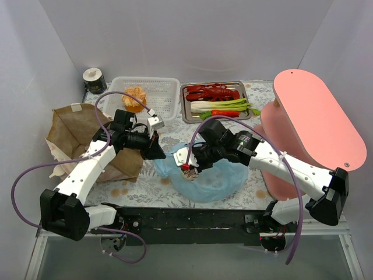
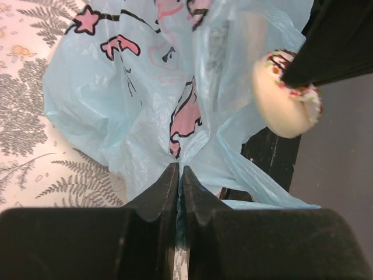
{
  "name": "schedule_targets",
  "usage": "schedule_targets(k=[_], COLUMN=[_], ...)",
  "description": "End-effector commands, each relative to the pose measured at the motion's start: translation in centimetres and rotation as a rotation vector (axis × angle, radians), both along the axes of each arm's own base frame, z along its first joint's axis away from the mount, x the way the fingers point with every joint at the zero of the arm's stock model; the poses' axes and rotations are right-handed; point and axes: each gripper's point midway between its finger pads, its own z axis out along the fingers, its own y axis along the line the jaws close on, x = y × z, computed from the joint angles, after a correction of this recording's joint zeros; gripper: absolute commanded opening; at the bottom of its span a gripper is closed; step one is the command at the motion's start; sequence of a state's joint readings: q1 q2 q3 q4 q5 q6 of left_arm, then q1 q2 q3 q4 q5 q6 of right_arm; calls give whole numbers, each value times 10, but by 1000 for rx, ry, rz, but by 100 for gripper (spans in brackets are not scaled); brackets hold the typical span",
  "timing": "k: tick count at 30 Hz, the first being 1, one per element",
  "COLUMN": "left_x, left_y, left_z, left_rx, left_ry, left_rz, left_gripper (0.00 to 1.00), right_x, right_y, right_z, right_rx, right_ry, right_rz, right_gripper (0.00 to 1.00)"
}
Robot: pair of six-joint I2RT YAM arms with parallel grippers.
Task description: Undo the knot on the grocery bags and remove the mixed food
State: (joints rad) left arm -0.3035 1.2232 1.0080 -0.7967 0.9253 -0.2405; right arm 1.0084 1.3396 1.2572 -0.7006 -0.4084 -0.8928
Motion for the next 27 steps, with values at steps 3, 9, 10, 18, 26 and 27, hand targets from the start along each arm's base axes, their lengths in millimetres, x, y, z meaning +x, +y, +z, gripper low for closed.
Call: schedule_targets(k=[3, 9, 10, 18, 26, 27], left_x=[19, 23, 26, 39, 89, 95], left_y=[-6, -7, -6, -16, -42, -44], left_z=[44, 100, 107, 139, 142, 144], left_rx=[-26, -65, -69, -124, -239, -245], left_ry=[-82, -119, -137, -131, 54, 68], left_rz=[18, 94, 108, 117, 237, 245], left_gripper=[32, 71, 77, 82, 86, 85], right_x=[2, 44, 52, 125, 162, 162], right_y=[10, 18, 21, 22, 35, 37], right_z=[64, 122, 126, 168, 171, 172], right_rx=[154, 300, 312, 459, 528, 534], right_ry=[-37, -110, -107, -156, -216, -218], right_rz=[-34, -229, -251, -471, -515, -507], right_gripper=[1, 1, 1, 1, 1, 1])
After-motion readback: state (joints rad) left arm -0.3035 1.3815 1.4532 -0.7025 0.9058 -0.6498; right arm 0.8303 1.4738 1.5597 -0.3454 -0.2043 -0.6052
